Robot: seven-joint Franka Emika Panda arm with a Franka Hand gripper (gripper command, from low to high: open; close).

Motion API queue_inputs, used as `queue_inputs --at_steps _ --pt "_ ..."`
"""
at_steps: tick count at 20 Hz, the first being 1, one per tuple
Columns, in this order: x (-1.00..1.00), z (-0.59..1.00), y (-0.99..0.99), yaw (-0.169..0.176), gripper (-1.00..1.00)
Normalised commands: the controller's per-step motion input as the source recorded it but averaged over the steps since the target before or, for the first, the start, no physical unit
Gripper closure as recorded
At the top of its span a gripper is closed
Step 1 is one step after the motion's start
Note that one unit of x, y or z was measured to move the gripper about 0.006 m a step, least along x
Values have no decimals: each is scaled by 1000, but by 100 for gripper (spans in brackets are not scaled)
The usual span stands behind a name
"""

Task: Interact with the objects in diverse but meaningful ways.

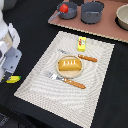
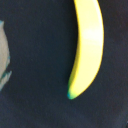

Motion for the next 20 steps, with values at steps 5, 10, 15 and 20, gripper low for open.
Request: queue_inputs --at_steps 5,10,15,20 --pt "0 -289 -181 0 -100" --pt "6 -213 -147 -6 -100" --pt "0 -214 -162 -18 -100" --pt "0 -165 -150 -22 100"
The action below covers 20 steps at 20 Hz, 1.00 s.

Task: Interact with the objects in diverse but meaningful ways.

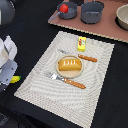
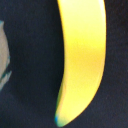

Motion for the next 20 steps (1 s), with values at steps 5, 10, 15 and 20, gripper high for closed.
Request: queue_inputs --at_steps 5,10,15,20 --pt "0 -138 -122 -24 100" --pt "0 -126 -138 -27 100" --pt "174 349 -37 -39 100" --pt "151 998 0 -84 100"
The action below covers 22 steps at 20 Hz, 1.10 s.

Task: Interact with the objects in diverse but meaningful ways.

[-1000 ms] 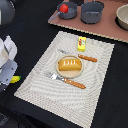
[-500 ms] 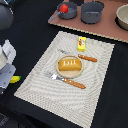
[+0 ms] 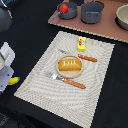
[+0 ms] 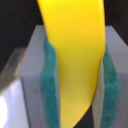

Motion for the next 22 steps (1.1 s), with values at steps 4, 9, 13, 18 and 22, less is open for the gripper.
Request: queue_inputs --at_steps 4,9,13,18,22 --pt "515 1000 11 -109 100" --pt "875 899 29 -93 100" --pt "959 464 -15 -56 100" --pt "1000 214 0 -9 100" --pt "1000 31 -16 0 100"
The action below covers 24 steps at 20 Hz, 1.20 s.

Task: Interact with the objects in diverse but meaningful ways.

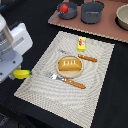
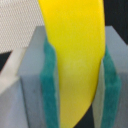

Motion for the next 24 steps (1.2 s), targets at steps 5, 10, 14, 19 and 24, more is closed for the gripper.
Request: queue_inputs --at_steps 5,10,14,19,24 --pt "1000 -2 -35 0 100" --pt "1000 -21 -62 0 100" --pt "1000 -53 -113 -2 100" --pt "960 -55 -169 -20 100" --pt "726 -28 -113 -25 100"
